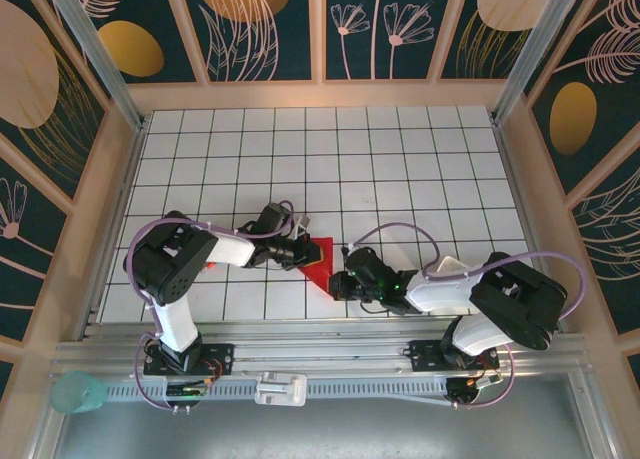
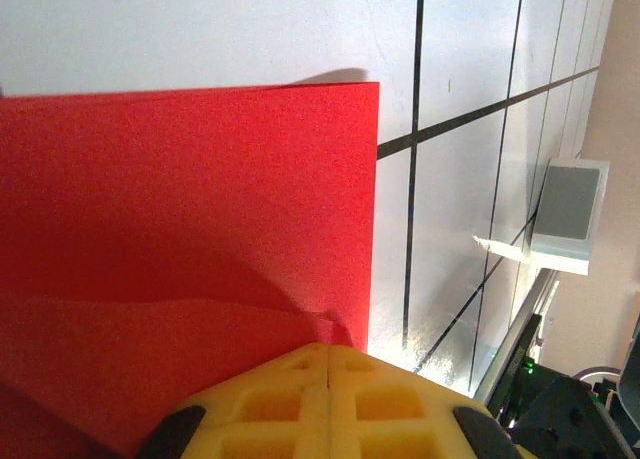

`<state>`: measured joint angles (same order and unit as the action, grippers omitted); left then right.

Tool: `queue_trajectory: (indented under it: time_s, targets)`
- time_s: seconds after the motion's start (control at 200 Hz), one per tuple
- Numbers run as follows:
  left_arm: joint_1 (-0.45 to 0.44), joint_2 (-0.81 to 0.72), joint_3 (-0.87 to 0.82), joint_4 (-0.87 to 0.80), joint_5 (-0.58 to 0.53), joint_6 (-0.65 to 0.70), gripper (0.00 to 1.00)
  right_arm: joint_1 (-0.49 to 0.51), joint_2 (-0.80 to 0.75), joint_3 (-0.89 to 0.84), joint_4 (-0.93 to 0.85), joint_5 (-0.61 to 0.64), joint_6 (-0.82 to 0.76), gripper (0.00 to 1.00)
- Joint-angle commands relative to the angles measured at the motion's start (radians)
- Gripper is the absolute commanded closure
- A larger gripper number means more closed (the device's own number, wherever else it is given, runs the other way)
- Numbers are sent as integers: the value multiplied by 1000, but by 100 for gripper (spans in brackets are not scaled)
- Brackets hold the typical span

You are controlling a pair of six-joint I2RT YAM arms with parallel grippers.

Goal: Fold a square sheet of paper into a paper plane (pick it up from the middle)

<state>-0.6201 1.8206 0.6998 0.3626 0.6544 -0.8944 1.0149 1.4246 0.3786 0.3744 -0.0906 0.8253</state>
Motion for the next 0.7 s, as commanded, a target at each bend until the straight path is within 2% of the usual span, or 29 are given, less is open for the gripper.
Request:
queue_trajectory:
  time_s: [0.0, 0.145, 0.37, 0.515, 0.696]
  targets:
    - [8, 6, -2, 22, -1, 12, 93, 20, -1, -48, 70, 14, -6, 94]
    - [8, 4, -5, 28, 6, 10, 91, 22, -3, -57, 89, 23, -11, 93]
    - [8, -16, -6, 71, 45, -28, 85, 23, 25, 10, -31, 66, -8, 93]
    - [7, -68, -8, 103, 70, -65, 80, 23, 42, 19, -42, 68, 16, 93]
    - [7, -158, -11, 66, 71, -63, 75, 22, 40, 29, -63, 74, 25, 94]
